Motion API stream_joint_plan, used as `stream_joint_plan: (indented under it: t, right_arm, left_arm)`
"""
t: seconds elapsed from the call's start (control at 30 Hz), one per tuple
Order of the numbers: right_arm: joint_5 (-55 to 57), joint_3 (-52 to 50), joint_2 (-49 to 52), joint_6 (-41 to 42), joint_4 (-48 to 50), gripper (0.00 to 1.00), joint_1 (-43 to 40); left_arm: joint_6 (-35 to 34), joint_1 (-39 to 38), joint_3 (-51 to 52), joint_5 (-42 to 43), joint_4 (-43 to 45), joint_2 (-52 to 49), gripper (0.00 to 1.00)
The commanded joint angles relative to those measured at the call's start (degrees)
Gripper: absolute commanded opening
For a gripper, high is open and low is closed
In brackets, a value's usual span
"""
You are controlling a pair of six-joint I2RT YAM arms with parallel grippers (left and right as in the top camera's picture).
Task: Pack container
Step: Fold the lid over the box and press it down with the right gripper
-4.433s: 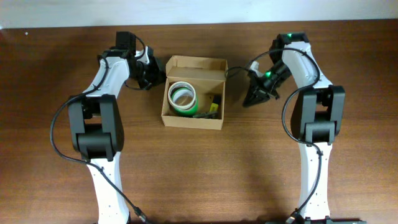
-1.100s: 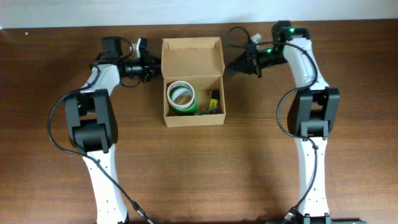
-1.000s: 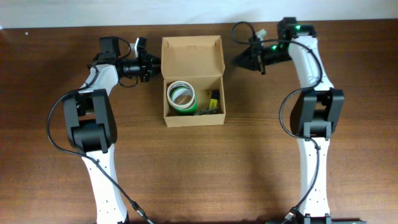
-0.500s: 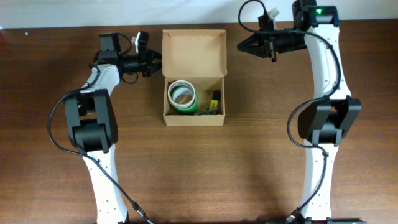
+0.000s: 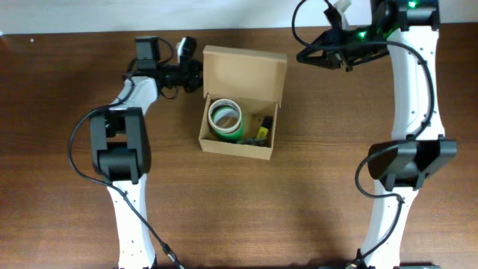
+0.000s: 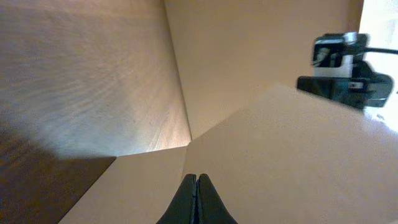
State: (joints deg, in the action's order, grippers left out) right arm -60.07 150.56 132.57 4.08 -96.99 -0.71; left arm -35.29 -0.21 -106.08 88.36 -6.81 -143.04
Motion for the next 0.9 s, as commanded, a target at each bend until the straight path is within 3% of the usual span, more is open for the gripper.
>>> stream_joint_plan:
  t: [0.0, 0.37, 0.87]
  right_arm:
    - [4.33, 0.96, -4.13, -0.63, -0.33, 0.04, -0.48]
    - [6.82, 0.96, -5.49, -0.42, -0.33, 0.04, -3.52]
    - [11.74, 0.94, -5.49, 0.85, -0.35, 0.04, -5.57]
  left_arm:
    - [-0.31, -2.27, -0.15, 1.84, 0.15, -0.72, 0.02]
    - [-0.28, -1.84, -0.15, 1.86, -3.78, 2.23, 0.02]
    - [-0.28, -0.48, -0.15, 1.84, -6.05, 17.77, 0.02]
